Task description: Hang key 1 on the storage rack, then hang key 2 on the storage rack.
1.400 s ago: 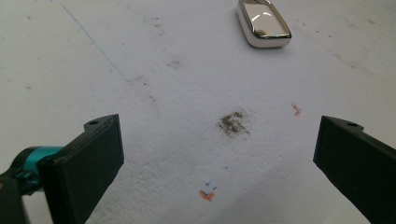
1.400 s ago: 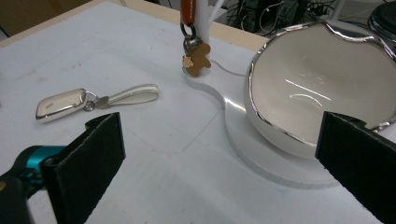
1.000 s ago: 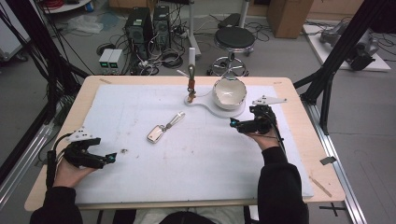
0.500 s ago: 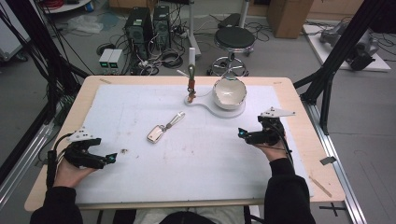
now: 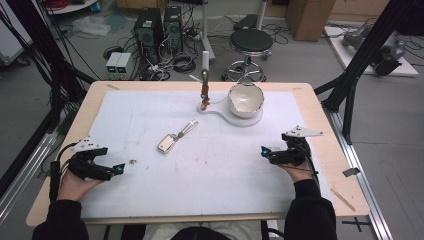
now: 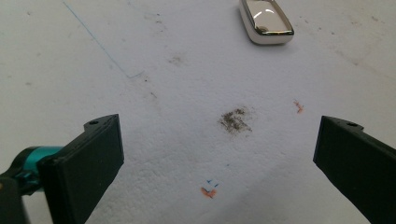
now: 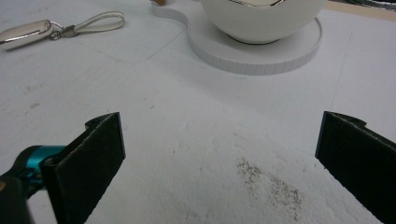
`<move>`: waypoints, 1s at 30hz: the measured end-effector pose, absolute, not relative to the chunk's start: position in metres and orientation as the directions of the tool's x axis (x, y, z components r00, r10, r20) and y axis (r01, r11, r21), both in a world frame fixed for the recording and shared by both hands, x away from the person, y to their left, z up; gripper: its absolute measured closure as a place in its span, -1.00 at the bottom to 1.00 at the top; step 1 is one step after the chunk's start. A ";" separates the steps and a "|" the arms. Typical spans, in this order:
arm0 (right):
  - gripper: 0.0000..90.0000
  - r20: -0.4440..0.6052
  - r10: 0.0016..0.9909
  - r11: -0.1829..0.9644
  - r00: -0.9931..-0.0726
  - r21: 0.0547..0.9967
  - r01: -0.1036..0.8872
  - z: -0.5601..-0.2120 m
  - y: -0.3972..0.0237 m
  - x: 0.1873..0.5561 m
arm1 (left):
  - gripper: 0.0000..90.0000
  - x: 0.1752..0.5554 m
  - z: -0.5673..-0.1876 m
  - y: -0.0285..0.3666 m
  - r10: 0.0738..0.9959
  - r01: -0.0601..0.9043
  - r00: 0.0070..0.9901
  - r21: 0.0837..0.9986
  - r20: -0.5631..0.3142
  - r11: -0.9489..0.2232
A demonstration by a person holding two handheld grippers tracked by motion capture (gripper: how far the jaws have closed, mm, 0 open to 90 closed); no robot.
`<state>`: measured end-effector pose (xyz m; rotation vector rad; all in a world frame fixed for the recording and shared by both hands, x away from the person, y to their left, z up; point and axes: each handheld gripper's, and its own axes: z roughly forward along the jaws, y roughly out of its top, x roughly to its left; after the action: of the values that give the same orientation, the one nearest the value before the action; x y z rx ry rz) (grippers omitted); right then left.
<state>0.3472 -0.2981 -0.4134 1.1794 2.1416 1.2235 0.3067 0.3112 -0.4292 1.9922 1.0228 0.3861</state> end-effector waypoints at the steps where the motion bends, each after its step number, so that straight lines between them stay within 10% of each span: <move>1: -0.99 0.061 0.827 0.258 -0.559 0.842 0.474 -0.415 -0.299 0.346 | -0.95 0.307 -0.429 0.311 0.779 0.520 0.620 0.795 -0.100 -0.312; 30: -0.99 0.027 0.849 0.255 -0.528 0.855 0.452 -0.424 -0.313 0.330 | -0.95 0.329 -0.412 0.276 0.729 0.506 0.681 0.768 -0.077 -0.392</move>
<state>0.3300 -0.3131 -0.4244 1.1810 2.0888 1.1965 0.3293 0.2756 -0.4120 2.0782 0.9473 0.3474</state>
